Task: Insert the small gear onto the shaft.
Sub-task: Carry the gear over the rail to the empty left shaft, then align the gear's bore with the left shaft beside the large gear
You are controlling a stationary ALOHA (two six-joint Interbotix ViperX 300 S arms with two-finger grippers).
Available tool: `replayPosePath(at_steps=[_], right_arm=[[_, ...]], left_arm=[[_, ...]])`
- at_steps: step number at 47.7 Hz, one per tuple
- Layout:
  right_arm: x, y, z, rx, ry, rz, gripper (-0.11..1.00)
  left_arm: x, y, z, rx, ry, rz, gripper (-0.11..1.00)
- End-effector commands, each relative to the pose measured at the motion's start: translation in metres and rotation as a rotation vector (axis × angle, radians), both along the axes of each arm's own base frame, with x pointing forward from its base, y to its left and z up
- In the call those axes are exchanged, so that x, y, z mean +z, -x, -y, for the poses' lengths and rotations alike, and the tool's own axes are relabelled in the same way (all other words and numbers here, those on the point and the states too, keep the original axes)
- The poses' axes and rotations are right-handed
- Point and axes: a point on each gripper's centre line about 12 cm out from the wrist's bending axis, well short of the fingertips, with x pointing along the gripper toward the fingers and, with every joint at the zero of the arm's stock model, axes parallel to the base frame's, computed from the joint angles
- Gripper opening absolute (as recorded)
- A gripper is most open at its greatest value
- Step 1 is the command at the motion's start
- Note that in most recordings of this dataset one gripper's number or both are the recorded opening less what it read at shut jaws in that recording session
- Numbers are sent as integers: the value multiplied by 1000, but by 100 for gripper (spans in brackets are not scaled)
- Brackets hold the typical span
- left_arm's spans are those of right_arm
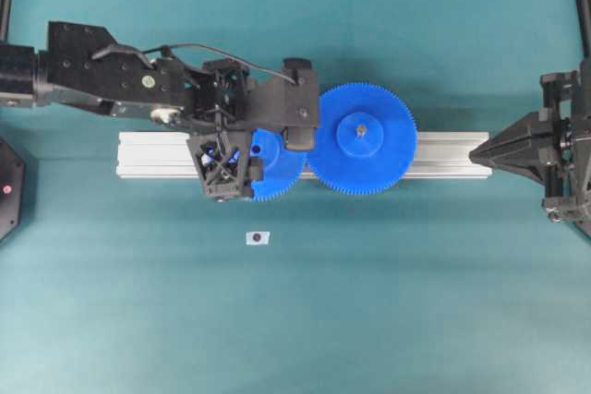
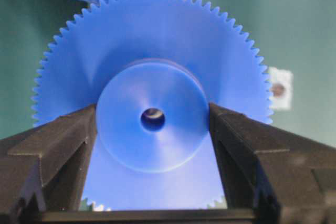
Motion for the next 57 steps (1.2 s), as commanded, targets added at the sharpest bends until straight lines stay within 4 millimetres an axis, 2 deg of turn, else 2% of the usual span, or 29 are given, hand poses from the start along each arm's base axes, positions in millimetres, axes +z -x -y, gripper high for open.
replayPosePath(at_steps=[1, 23, 57], right_arm=[[4, -2, 1, -9, -10, 14, 7], [6, -2, 1, -11, -10, 22, 7], [6, -2, 1, -12, -11, 23, 7]], left_arm=[[5, 2, -6, 12, -6, 12, 70], [1, 6, -12, 27, -5, -1, 70], [7, 5, -11, 26, -7, 16, 70]])
